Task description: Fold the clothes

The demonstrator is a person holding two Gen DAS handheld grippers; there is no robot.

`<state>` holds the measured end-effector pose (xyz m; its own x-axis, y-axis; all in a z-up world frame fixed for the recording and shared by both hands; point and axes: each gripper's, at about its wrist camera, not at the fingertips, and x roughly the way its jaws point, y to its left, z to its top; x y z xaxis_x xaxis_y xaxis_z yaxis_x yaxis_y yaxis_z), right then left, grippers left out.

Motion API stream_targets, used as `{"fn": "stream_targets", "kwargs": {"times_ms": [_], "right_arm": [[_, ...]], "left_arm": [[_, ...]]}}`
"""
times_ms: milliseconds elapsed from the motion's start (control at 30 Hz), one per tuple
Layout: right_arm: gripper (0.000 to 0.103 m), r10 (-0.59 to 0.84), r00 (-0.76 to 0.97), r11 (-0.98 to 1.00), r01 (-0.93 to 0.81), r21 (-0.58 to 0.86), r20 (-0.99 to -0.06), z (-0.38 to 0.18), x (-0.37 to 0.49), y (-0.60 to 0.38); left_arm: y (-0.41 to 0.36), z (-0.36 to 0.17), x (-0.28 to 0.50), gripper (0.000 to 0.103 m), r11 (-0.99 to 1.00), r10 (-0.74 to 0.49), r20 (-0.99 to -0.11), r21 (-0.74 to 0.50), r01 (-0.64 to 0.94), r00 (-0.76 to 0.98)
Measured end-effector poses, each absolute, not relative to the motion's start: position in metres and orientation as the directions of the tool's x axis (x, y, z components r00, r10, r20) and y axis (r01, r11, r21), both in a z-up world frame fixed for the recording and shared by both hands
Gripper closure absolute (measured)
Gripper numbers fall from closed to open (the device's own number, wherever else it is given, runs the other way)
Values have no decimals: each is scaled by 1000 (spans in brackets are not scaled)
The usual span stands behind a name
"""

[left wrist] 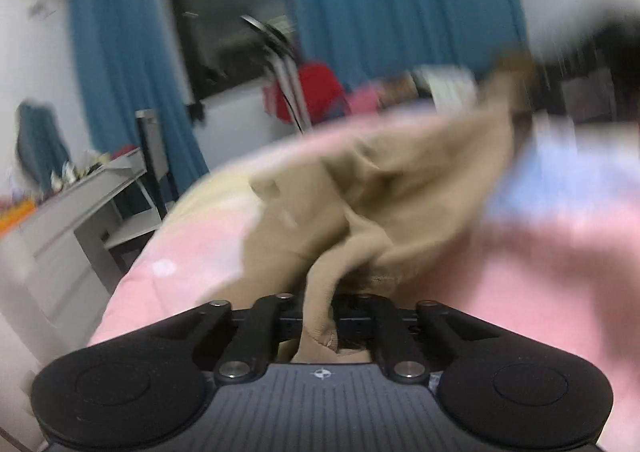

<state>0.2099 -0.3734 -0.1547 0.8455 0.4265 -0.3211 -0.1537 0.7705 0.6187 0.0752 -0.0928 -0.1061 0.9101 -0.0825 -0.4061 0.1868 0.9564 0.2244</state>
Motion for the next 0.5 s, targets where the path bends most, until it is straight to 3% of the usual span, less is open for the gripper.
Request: {"fn": "stream_targets", "kwargs": {"times_ms": [200, 333, 500], "right_arm": [[96, 458, 838, 774, -211, 596, -298, -153, 207, -366], [96, 527, 841, 744, -386, 545, -124, -120, 177, -360], [96, 612, 784, 648, -574, 501, 106, -77, 134, -376]], "left_arm": [[-41, -42, 60, 100, 974, -205, -191, -137, 180, 960], [2, -4, 34, 100, 900, -322, -21, -316, 299, 947], [53, 35, -8, 100, 759, -486, 185, -394, 518, 854]]}}
